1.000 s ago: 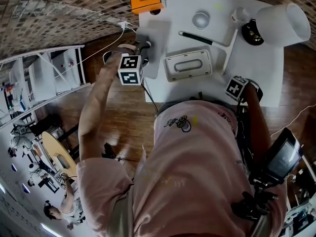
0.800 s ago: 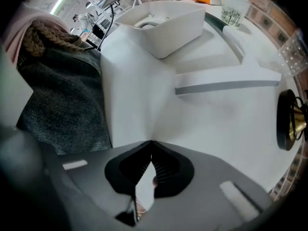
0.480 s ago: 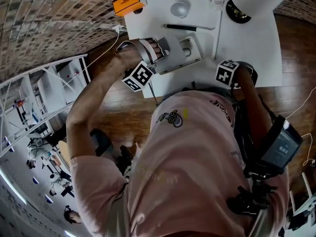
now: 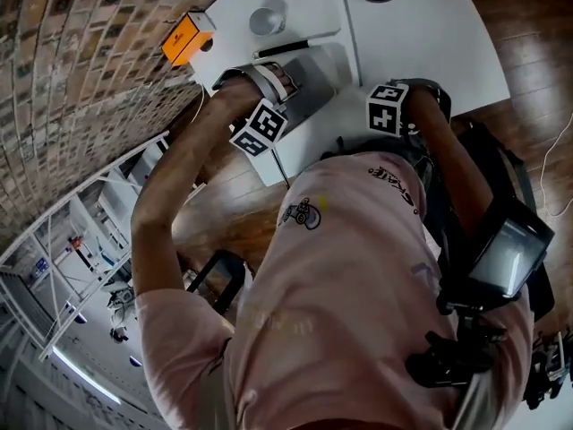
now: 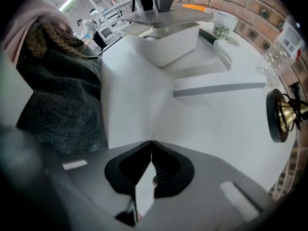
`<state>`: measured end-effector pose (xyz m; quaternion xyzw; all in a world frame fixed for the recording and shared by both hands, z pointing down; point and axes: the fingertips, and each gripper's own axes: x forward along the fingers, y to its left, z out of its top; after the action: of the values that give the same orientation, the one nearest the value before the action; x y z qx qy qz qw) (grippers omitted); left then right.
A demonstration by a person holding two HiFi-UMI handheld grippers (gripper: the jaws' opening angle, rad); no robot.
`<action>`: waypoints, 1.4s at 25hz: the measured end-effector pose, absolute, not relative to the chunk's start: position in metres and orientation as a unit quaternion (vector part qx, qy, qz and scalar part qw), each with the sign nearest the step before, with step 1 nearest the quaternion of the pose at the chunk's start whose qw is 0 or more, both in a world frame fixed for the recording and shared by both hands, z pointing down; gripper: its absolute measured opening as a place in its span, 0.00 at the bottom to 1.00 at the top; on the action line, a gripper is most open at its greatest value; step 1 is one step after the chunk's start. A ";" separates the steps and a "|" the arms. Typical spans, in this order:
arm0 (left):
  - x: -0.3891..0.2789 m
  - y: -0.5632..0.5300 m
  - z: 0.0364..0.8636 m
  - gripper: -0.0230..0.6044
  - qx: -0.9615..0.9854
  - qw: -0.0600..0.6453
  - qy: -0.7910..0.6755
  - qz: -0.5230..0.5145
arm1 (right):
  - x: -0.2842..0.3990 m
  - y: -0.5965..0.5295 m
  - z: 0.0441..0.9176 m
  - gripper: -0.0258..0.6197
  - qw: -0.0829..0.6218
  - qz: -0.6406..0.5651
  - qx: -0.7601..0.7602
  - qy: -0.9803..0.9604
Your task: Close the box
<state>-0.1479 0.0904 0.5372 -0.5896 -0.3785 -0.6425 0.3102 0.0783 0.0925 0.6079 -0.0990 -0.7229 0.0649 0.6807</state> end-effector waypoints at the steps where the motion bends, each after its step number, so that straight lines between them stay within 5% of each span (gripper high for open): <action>1: -0.146 0.091 0.538 0.47 -0.590 0.301 -0.380 -0.646 | 0.079 0.092 0.608 0.05 0.679 0.065 -0.102 -0.724; 12: -0.148 0.105 0.550 0.47 -0.610 0.247 -0.363 -0.659 | 0.081 0.093 0.607 0.05 0.673 0.067 -0.147 -0.722; 35: -0.152 0.113 0.549 0.47 -0.610 0.299 -0.374 -0.632 | 0.080 0.093 0.608 0.05 0.671 0.078 -0.162 -0.719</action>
<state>-0.1517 0.1128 0.5491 -0.6098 -0.3735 -0.6319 0.2989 0.0801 0.0929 0.6083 -0.1625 -0.7189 0.0785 0.6713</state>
